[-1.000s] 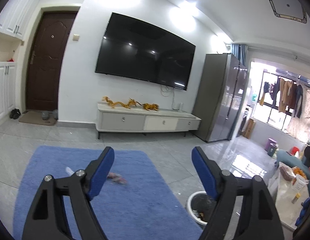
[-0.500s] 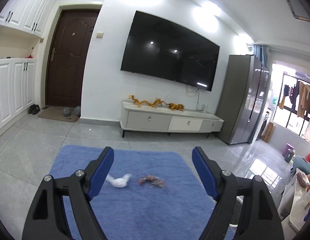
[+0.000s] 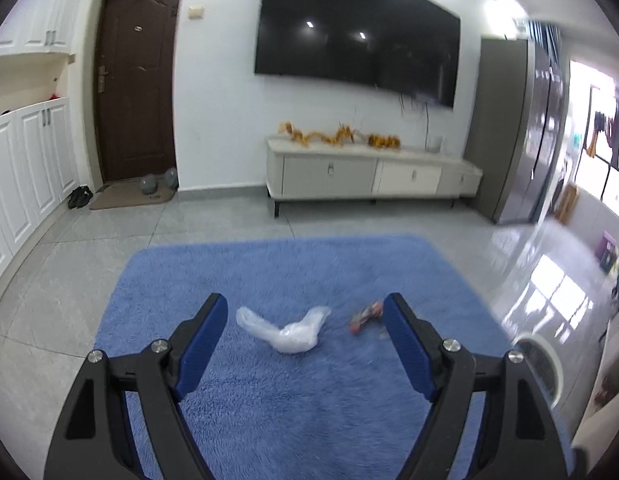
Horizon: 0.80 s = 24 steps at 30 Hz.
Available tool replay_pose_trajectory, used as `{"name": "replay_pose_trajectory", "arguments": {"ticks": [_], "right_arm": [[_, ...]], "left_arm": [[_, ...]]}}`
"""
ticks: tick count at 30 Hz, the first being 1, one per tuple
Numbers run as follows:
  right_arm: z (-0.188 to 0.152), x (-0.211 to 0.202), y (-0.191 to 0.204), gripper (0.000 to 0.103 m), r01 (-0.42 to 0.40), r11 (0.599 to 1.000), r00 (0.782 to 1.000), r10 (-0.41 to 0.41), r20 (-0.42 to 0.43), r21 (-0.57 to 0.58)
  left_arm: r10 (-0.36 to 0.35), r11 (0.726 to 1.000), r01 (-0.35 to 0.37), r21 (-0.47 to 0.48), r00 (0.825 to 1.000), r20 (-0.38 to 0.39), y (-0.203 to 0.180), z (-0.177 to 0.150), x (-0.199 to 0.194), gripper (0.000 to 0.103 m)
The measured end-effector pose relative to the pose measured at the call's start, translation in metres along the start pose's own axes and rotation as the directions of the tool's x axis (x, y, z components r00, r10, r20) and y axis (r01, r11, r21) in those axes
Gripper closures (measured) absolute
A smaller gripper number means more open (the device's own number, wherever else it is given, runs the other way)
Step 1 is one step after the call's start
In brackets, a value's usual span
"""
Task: Collect trash
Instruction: 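Grasp the white plastic bag with the left tool while the right tool grasps the clear red-printed wrapper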
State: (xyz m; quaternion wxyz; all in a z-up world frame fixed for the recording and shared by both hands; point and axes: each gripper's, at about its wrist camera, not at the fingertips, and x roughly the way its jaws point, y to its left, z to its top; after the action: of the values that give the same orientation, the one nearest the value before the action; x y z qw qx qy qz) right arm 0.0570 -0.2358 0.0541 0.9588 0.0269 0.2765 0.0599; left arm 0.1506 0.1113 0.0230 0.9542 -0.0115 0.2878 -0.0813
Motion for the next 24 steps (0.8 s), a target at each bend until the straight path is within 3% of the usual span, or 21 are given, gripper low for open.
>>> {"name": "replay_pose_trajectory", "arguments": {"ticks": [7, 9, 17, 24], "right_arm": [[-0.01, 0.103, 0.017, 0.0, -0.13, 0.991, 0.981, 0.126, -0.148, -0.022], [-0.013, 0.123, 0.024, 0.0, -0.164, 0.986, 0.972, 0.158, -0.174, -0.025], [-0.021, 0.186, 0.048, 0.01, -0.285, 0.958, 0.928, 0.269, -0.258, -0.024], [-0.028, 0.216, 0.064, 0.025, -0.342, 0.94, 0.895, 0.322, -0.309, -0.01]], "left_arm": [[-0.009, 0.988, 0.025, 0.152, 0.995, -0.101, -0.015, -0.021, 0.074, 0.025], [-0.002, 0.986, 0.025, 0.166, 0.991, -0.135, -0.014, -0.024, 0.093, 0.03], [0.012, 0.989, 0.023, 0.149, 0.973, -0.232, 0.002, -0.043, 0.139, 0.047], [0.005, 0.995, 0.021, 0.095, 0.966, -0.258, 0.013, -0.05, 0.148, 0.059]]}}
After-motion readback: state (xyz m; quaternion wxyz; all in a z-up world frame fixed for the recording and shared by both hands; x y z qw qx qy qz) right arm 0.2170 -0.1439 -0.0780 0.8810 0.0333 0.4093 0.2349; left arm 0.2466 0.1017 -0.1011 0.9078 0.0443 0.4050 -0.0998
